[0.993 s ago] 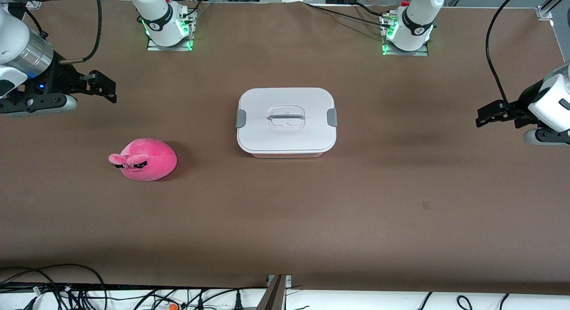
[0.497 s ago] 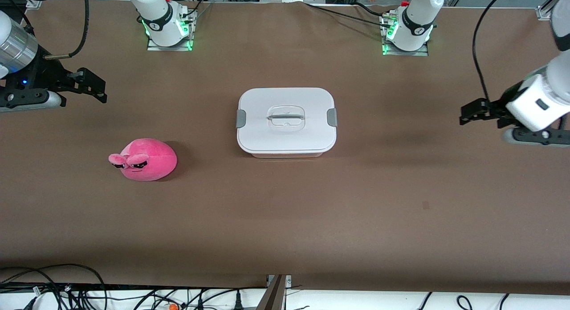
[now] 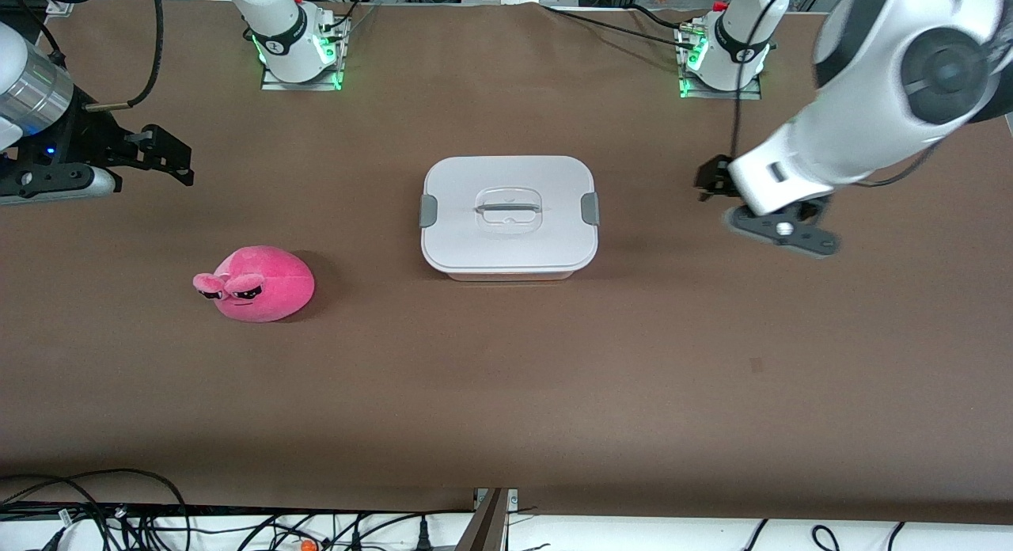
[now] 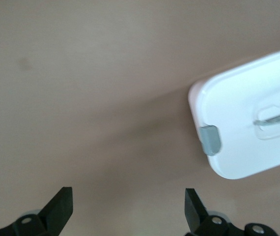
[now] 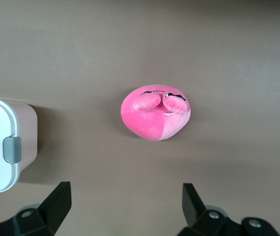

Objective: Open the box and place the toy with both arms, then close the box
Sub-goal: 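Move the left gripper over the white lid and grasp its handle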

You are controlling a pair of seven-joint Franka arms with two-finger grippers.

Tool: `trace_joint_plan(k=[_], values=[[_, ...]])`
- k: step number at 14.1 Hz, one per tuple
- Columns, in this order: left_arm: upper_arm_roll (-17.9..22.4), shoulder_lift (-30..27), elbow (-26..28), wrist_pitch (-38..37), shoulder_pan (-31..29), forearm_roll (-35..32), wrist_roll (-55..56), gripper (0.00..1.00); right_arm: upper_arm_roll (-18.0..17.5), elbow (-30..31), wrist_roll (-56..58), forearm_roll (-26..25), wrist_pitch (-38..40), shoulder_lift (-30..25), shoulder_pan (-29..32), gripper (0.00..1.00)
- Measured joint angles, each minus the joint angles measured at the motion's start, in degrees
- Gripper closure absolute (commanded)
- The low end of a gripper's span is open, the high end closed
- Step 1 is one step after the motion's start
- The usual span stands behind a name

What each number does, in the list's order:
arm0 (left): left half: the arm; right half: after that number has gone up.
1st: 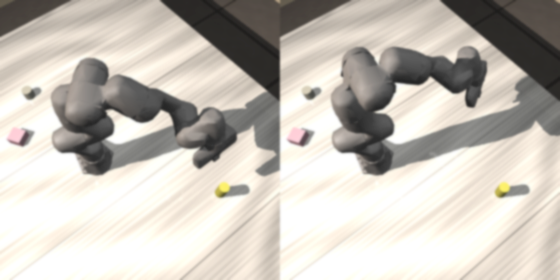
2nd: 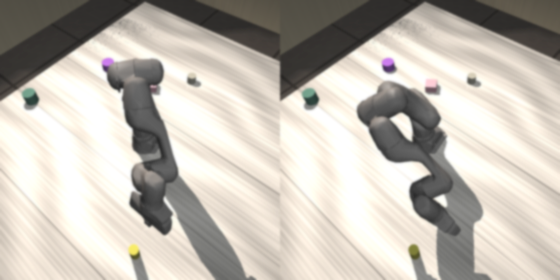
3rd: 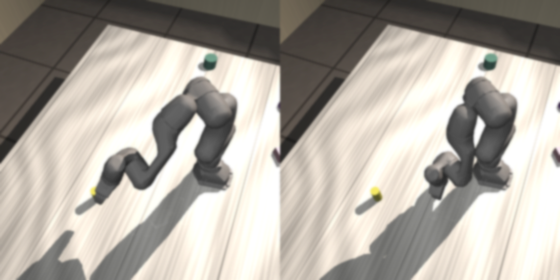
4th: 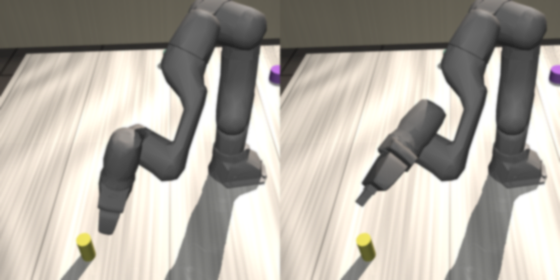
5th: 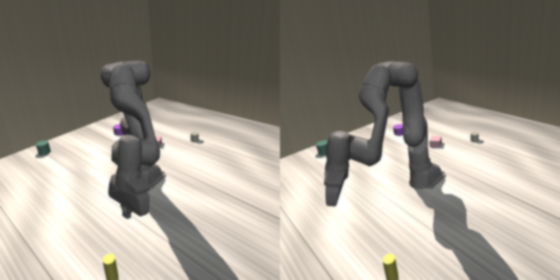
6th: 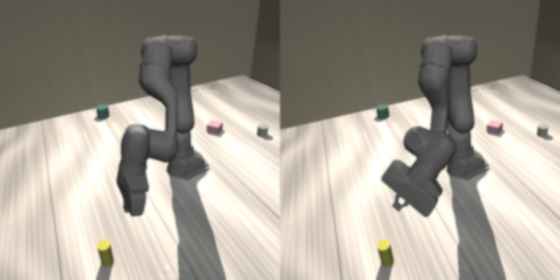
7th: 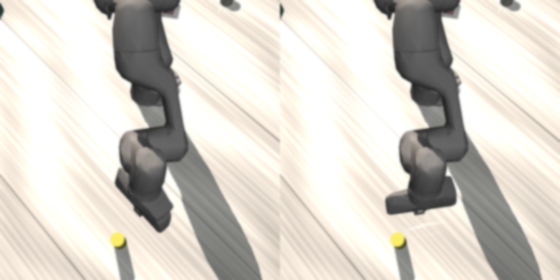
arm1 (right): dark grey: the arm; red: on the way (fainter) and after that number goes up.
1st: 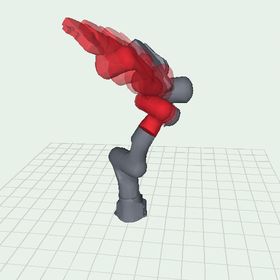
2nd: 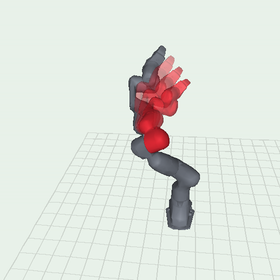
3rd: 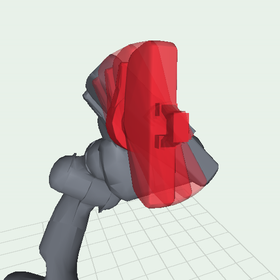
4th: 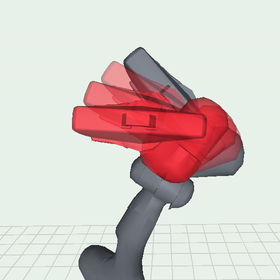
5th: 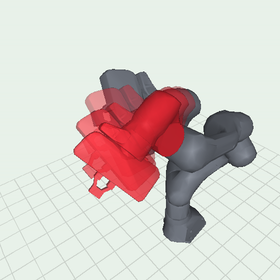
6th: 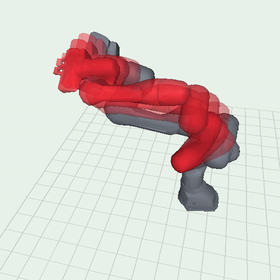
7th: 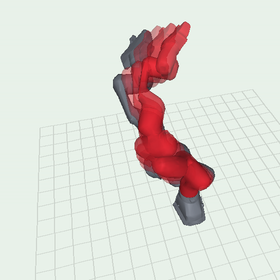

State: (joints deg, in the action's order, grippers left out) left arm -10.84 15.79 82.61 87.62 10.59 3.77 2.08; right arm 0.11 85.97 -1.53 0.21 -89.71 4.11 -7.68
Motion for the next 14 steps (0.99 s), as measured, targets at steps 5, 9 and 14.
trace_joint_plan(k=[5,9,14], values=[[-0.58,7.38,-1.07,5.68,8.9,0.35,-7.06,0.0,0.23,0.0,-0.16,0.0,-2.07,0.06,0.13,0.0],[-1.29,12.47,-2.08,12.98,12.28,0.37,-14.93,0.0,0.45,0.0,-0.24,0.0,-2.63,0.07,0.17,0.0],[-1.33,15.4,-2.3,20.67,20.12,-0.6,-22.58,0.0,3.38,0.0,-0.26,0.0,-1.74,0.05,0.31,0.0]])
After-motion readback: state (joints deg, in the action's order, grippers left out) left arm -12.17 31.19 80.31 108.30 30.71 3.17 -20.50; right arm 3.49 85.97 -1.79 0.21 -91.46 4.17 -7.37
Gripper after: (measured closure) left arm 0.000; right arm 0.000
